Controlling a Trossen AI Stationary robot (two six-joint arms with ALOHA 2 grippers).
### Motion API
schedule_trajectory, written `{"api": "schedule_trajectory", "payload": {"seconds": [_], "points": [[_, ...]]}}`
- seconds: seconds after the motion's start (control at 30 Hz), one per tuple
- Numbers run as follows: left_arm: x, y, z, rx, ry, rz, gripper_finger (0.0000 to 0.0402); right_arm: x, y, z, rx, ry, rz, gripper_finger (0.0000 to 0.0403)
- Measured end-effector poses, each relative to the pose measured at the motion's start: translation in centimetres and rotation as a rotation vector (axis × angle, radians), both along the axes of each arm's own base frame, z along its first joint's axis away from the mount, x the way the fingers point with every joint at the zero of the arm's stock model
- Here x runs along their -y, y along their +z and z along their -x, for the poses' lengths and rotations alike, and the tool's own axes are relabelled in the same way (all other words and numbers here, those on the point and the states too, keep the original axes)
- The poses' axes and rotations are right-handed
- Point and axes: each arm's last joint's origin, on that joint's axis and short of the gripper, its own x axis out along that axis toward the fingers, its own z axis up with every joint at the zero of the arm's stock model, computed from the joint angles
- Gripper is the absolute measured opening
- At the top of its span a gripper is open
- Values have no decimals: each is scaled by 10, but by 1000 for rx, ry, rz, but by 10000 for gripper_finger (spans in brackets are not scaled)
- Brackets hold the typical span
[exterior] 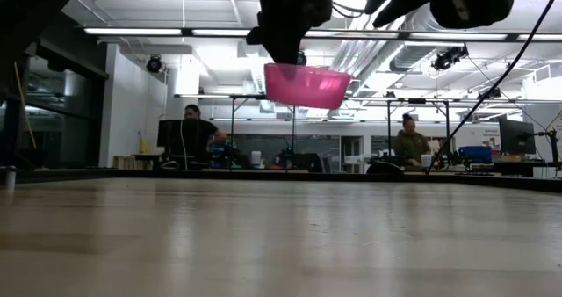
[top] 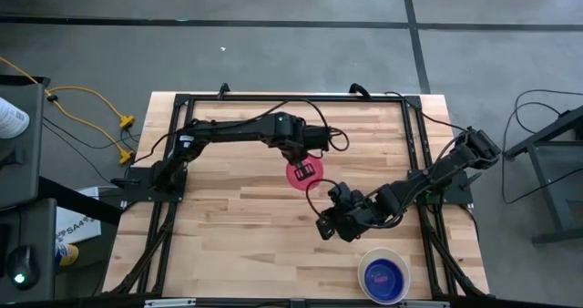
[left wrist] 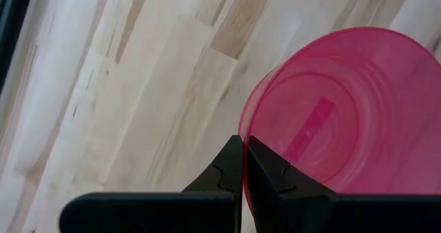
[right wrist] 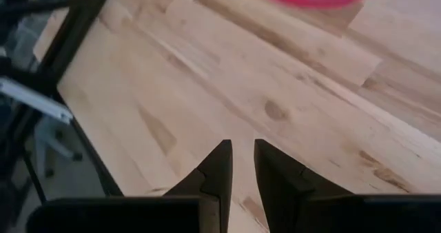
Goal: Nest bowls inside each other
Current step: Stack the red bowl on the purple bowl
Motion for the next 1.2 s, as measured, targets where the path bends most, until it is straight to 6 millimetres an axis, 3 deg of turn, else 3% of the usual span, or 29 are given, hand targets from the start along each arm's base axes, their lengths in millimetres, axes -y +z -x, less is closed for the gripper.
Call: {"api": "schedule_trajectory", "payload": {"seconds": [0.23,0.63,0.9,1.2], "points": [[16,-4,-3,4,-27,-23,1,4,1,-2,29,-84,6,55],[49,-3,-4,33,-71,-54,1,3,2,-3,43,-81,-13,55],[56,-3,-4,32,-78,-59,1,1,1,-2,28,-52,-45,55],[51,-4,-1,7,-52,-63,1,-15,4,2,69,1,-75,55]]}}
